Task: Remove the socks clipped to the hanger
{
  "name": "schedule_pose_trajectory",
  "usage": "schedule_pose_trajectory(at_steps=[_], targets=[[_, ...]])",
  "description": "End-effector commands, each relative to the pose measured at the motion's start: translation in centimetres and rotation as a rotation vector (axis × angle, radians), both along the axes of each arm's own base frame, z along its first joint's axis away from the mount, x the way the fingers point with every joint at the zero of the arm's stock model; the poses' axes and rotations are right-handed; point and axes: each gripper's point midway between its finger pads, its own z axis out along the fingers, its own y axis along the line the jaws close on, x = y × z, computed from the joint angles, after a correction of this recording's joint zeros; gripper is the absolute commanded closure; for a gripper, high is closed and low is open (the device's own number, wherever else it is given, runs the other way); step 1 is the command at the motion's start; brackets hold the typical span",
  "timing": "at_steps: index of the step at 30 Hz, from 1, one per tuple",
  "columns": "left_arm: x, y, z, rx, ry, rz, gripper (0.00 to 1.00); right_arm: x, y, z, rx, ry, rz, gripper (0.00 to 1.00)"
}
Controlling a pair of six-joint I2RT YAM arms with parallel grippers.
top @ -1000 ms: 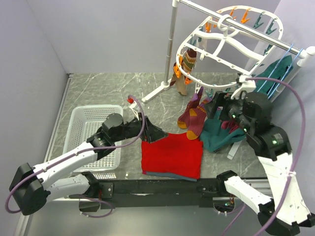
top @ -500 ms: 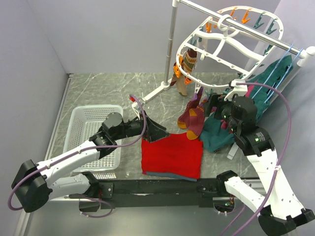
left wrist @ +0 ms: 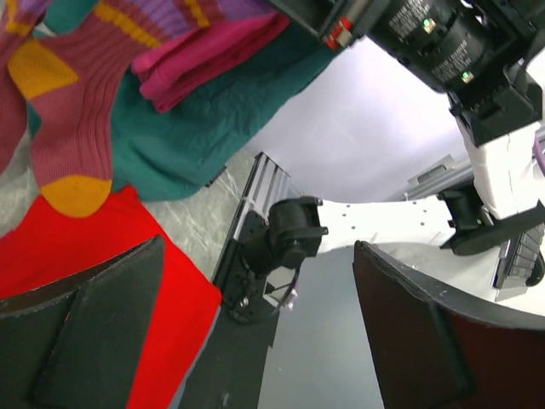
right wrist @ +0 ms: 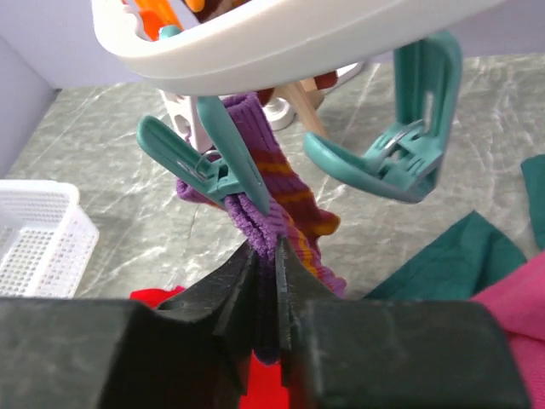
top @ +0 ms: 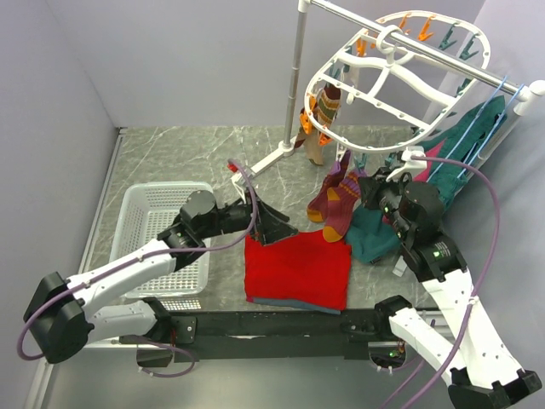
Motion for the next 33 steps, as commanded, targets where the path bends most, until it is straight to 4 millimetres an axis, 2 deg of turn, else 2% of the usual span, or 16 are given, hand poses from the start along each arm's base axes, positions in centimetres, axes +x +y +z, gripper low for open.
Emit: schedule_pose_trajectory(at_steps=[1,3,4,7,8,10,11,12,16,17,20,21,22,25,26,33], targets=[[0.8,-1.2,3.0,-0.053,-0.081,-0.017,0.04,-0.7,1.0,4.7,0.078,-0.094,0.055,0.84],[1.6,-1.9,2.5,-0.039,-0.083,-0.010,0.04,-1.2,1.4,5.5,0.116,-0.094,0.076,0.87],[2.1,-2.1,3.1,-0.044,-0.097,-0.002,0.04,-1.6,1.7,6.2,0.133,-0.090,0.094,0.89],[3.5,-3.3,2.9,-0.038,-0.107,0.016,0.04,-2.3,2.6,6.9,0.187,-0.051,0.137,0.94],[4.2,-3.8,2.3,-0.027,-0.093,0.031,0.04,-2.4,2.9,7.1,0.214,-0.038,0.146,0.95],[5.4,-4.2,2.8,-0.047,-0.105,0.077,0.02,-2.7,3.2,7.3,0.237,-0.018,0.158,0.96],[5.8,-4.6,2.3,-0.044,-0.105,0.083,0.02,-3.0,3.7,7.5,0.261,-0.006,0.183,0.96],[6.2,-4.7,3.0,-0.069,-0.134,0.097,0.02,-3.3,4.0,7.7,0.272,-0.005,0.200,0.96],[6.3,-6.3,2.8,-0.056,-0.155,0.036,0.04,-4.3,4.8,9.1,0.321,-0.019,0.257,0.96],[6.5,-7.0,1.8,-0.033,-0.139,0.015,0.04,-4.5,4.9,9.3,0.334,-0.018,0.263,0.96],[6.2,-7.7,1.8,-0.066,-0.150,-0.006,0.04,-5.0,5.3,9.9,0.352,-0.014,0.292,0.96],[6.1,-7.7,0.9,-0.064,-0.144,0.003,0.04,-5.2,5.5,10.0,0.357,-0.012,0.306,0.96],[6.5,-7.7,1.3,-0.088,-0.163,0.037,0.04,-5.4,5.7,10.3,0.365,-0.015,0.317,0.96],[6.9,-8.4,0.2,-0.067,-0.158,0.073,0.04,-5.9,6.1,10.6,0.388,-0.020,0.346,0.96],[7.2,-8.7,-0.7,-0.038,-0.137,0.094,0.04,-5.9,6.1,10.7,0.394,-0.019,0.349,0.96],[7.3,-9.5,-2.2,-0.034,-0.114,0.142,0.04,-6.3,6.2,10.9,0.405,-0.022,0.362,0.96]])
